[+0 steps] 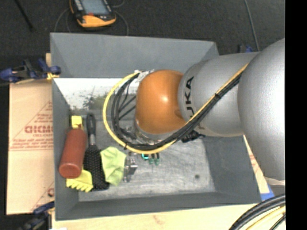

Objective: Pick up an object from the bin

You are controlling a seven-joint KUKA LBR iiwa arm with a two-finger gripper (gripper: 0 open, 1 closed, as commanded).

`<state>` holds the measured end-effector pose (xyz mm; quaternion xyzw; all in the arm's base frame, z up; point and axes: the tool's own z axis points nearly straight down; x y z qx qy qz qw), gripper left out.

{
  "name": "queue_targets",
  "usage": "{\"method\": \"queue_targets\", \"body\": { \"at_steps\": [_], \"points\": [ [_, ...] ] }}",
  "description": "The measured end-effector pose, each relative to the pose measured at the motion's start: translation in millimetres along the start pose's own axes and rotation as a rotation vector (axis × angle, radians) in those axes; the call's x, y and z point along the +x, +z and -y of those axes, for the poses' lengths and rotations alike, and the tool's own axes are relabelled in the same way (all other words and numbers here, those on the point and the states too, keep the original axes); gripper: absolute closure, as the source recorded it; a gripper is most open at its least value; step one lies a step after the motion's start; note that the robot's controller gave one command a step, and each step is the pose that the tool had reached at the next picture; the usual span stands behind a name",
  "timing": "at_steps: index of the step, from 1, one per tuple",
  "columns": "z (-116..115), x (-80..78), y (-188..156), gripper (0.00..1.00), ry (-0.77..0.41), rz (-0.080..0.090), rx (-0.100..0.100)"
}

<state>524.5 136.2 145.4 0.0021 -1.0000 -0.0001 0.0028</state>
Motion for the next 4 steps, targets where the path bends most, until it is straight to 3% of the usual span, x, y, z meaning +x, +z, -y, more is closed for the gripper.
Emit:
{"method": "queue_targets", "body": {
  "at_steps": [1,2,3,4],
  "points": [
    [0.6,-2.0,-4.6,0.00,0.004,0.008,-0.001],
    [-10.1,-20.3,19.8,0.00,-0.250,0.014,0.001],
    [-24.7,-53.4,75.7,0.00,-0.495,0.012,0.002],
    [-32.3,-43.0,45.6,0.00,-0.715,0.010,0.002]
  ]
}}
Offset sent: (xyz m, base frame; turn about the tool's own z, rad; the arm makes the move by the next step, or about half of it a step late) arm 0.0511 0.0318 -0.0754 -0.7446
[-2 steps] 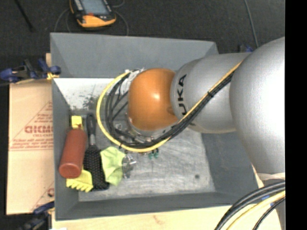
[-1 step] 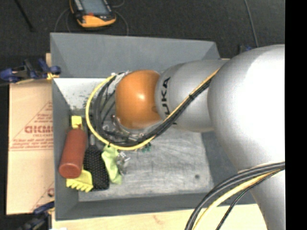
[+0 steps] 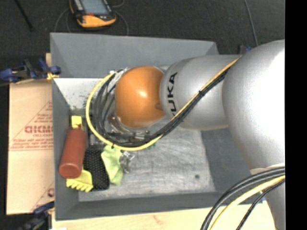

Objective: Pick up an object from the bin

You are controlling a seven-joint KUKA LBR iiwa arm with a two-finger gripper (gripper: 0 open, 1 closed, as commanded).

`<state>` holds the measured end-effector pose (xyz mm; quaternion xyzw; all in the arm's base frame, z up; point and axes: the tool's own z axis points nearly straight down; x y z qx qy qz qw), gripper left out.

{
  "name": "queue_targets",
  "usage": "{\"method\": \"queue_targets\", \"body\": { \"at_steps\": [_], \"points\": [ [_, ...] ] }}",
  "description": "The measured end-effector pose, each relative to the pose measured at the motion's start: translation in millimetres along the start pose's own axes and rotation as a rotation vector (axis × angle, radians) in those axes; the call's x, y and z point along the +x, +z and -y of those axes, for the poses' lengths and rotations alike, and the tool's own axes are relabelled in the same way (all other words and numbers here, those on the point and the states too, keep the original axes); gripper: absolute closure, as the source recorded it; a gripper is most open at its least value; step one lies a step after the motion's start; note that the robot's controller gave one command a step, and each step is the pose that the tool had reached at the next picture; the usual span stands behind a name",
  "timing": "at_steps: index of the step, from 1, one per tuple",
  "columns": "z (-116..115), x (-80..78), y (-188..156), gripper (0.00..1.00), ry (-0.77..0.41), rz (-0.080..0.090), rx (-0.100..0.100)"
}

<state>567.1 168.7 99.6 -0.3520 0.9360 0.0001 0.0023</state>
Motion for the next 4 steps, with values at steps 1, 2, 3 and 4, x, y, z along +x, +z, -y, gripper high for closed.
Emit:
{"method": "queue_targets", "body": {
  "at_steps": [1,2,3,4],
  "points": [
    [10.6,-2.6,21.3,0.00,0.200,-0.001,-0.001],
    [-3.1,-0.4,24.7,1.00,-0.485,0.008,0.005],
    [-4.2,0.0,24.6,1.00,-0.493,0.009,0.006],
    [-4.5,0.8,20.8,1.00,-0.490,0.005,0.002]
  ]
}}
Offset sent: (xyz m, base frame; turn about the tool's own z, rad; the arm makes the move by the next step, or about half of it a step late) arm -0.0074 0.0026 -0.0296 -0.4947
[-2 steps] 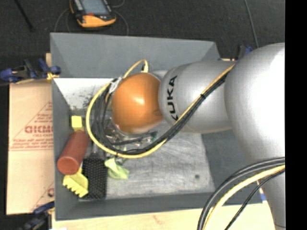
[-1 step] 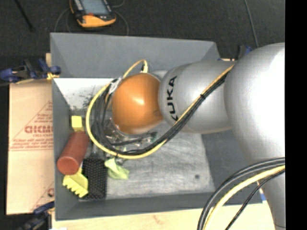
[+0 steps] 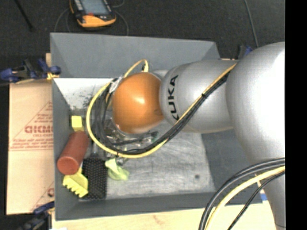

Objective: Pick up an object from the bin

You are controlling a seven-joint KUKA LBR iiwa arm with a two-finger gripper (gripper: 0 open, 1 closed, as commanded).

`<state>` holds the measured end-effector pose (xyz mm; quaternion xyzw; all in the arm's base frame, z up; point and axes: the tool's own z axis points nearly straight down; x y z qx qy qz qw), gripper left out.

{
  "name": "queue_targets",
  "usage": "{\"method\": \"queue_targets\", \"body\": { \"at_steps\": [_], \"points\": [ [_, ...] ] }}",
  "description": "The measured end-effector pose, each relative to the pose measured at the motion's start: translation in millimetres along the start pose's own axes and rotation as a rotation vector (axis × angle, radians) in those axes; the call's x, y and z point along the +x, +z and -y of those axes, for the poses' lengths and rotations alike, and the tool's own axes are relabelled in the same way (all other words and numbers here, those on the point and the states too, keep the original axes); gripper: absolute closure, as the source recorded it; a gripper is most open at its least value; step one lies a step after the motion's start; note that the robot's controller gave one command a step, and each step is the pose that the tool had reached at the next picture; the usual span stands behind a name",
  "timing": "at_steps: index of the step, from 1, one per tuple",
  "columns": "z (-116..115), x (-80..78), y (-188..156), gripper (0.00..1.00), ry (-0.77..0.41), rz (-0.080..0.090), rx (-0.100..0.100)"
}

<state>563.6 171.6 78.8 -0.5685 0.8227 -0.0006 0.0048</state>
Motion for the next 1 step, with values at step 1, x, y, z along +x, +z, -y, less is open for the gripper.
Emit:
{"method": "queue_targets", "body": {
  "at_steps": [1],
  "points": [
    [-1.8,1.4,-19.2,1.00,0.001,-0.007,-0.009]
  ]
}}
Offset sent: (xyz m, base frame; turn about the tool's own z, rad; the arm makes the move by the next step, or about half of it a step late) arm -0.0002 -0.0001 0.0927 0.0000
